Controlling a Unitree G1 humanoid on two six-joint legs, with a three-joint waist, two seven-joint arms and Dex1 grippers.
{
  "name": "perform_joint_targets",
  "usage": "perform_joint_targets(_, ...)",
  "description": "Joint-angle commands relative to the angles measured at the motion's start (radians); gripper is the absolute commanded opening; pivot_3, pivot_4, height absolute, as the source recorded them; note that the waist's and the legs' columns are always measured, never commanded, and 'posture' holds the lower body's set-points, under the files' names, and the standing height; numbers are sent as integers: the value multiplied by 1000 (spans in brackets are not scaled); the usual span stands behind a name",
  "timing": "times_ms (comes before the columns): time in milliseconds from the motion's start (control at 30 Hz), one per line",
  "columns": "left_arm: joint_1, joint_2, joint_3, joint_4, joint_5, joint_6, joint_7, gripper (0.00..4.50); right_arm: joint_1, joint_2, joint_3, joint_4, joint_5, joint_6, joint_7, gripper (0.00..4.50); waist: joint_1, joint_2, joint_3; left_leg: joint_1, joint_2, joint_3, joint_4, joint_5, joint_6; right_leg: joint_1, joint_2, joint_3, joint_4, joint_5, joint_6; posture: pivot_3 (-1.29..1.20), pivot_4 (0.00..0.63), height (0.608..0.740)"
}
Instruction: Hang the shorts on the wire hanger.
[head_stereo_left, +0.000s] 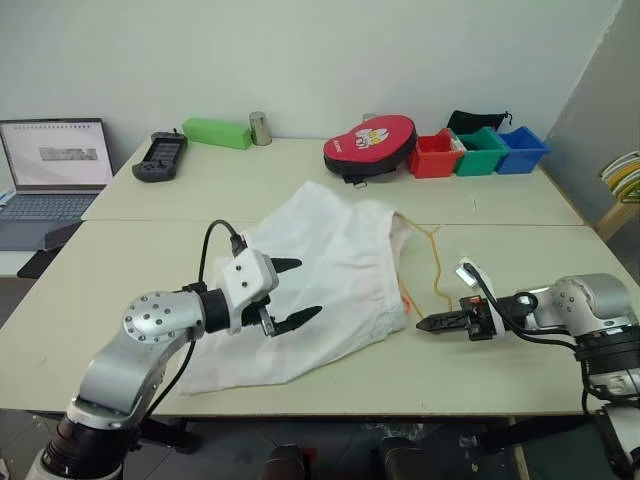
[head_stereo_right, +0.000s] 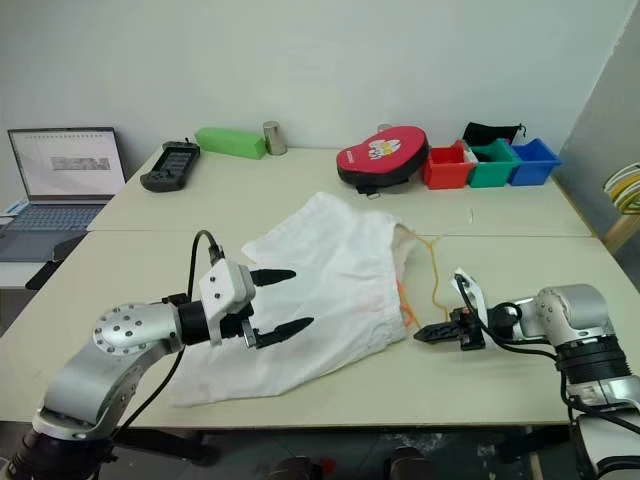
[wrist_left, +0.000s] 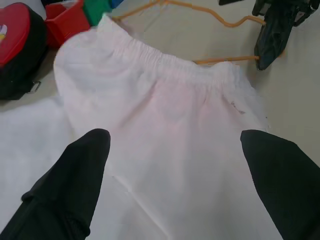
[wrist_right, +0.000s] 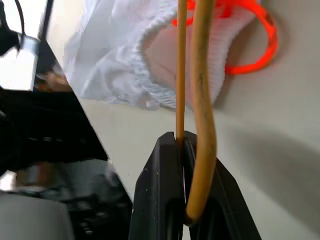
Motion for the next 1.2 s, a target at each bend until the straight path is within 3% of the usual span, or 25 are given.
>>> perform_joint_targets(33,-100,27,47,88,-8,-24,-27,4452,-84,4,-60,-38,72,73,22,0,-3,0,0,1,0,0,0,0,0,0,0,0,1,0,0,10,36,740)
perform_joint_targets(300,-99,5,13,107,19,-64,-40,4452,40,-44,-52,-120,90,89,24,0,-4,1,-2,-1,1,-1,-1,0,0,-1,-3,0,1,3,-4,-6,30,740)
perform_joint_targets(467,-130,-18,-15,107,29,-79,-49,4452,-14,108,-214,29,91,272,-130,0,-9,0,-2,-1,0,-1,0,0,0,-1,-4,2,0,3,-4,-12,27,740)
perform_joint_targets(533,-156,-12,-15,124,27,-83,-64,4452,-39,130,-226,41,67,236,-163,0,-11,0,-2,0,0,0,0,0,0,-1,-3,3,2,3,-4,-11,21,740)
perform_joint_targets(800,-408,122,10,348,7,-94,-258,4452,-71,0,47,-152,-180,-242,-91,0,-10,1,-3,0,-1,1,1,1,1,-1,2,1,3,1,0,-2,10,740)
perform_joint_targets(967,-701,201,-46,680,88,-200,-446,4452,-135,-4,218,-146,-429,-527,-115,0,-15,1,-3,-2,-1,2,0,1,1,-5,1,1,4,1,0,16,4,740)
perform_joint_targets(1200,-885,129,-161,1012,238,-473,-565,4452,-210,75,313,-85,-649,-746,-171,0,-10,4,-8,-13,-2,2,1,3,-2,-17,1,1,7,5,-6,14,3,740)
